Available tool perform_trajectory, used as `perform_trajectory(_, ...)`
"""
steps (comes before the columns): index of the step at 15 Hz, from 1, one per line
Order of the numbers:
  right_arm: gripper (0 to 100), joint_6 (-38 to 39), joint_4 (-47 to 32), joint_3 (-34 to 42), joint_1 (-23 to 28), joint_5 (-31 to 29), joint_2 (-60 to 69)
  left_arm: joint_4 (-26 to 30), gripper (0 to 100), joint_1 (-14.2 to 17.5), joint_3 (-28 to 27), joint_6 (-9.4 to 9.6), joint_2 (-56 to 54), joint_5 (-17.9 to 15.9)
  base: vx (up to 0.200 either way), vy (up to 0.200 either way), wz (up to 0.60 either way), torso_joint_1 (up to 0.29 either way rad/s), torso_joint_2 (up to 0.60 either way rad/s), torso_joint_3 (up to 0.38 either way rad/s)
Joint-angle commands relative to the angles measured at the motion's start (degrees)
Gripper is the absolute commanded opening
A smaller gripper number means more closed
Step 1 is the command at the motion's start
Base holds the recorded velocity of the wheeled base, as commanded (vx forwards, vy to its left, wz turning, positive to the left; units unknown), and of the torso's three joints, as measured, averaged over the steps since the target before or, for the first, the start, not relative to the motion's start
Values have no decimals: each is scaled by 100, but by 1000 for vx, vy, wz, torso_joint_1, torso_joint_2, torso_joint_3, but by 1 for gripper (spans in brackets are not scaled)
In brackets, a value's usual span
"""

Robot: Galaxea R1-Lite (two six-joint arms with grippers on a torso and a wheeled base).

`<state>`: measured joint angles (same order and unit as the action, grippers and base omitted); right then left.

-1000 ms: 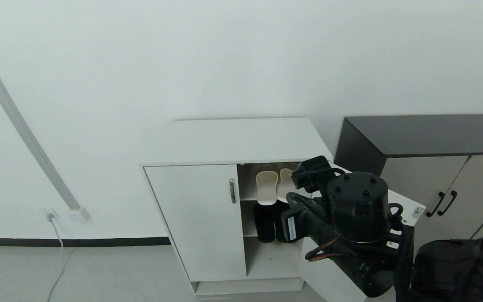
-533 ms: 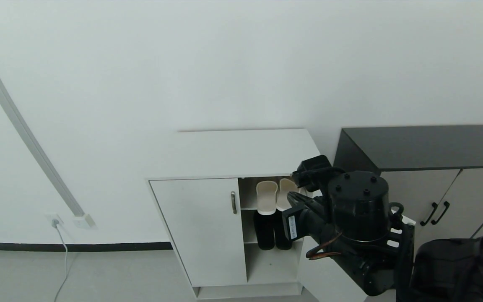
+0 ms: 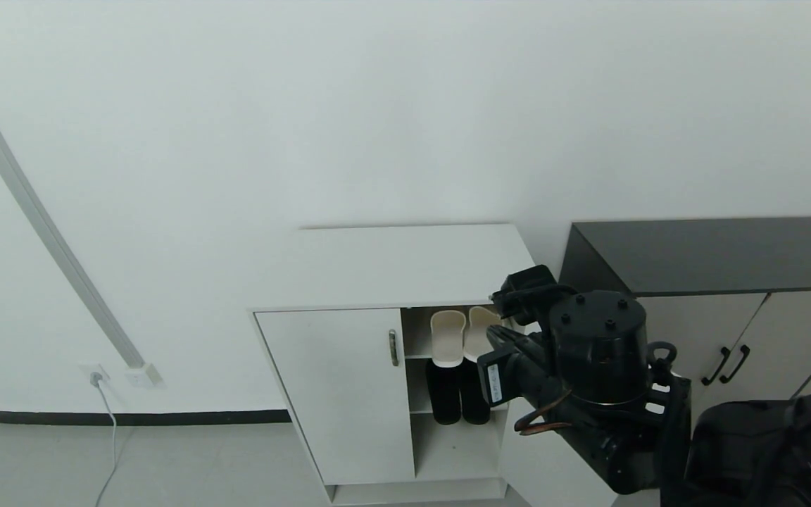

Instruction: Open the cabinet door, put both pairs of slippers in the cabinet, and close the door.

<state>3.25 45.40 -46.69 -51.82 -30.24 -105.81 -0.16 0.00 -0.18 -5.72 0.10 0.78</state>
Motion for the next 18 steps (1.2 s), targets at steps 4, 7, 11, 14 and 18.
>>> perform_trajectory(4,0,-18,-13,28,23,10,-27,-2,0,0,1,-8,8,1,0,0,-300,1,0,2)
perform_trajectory(7,0,-35,-13,46,32,10,-36,-2,0,0,1,-8,8,1,0,0,-600,4,-6,2)
perform_trajectory(11,0,-88,13,37,190,1,-124,-2,0,0,1,-8,8,1,0,0,-300,2,2,-1)
perform_trajectory(14,0,-88,13,28,190,1,-115,-2,0,9,1,-8,-1,1,0,0,0,0,0,0)
perform_trajectory(18,0,-97,13,28,190,1,-115,-2,0,0,1,-8,8,1,-100,0,0,1,0,0)
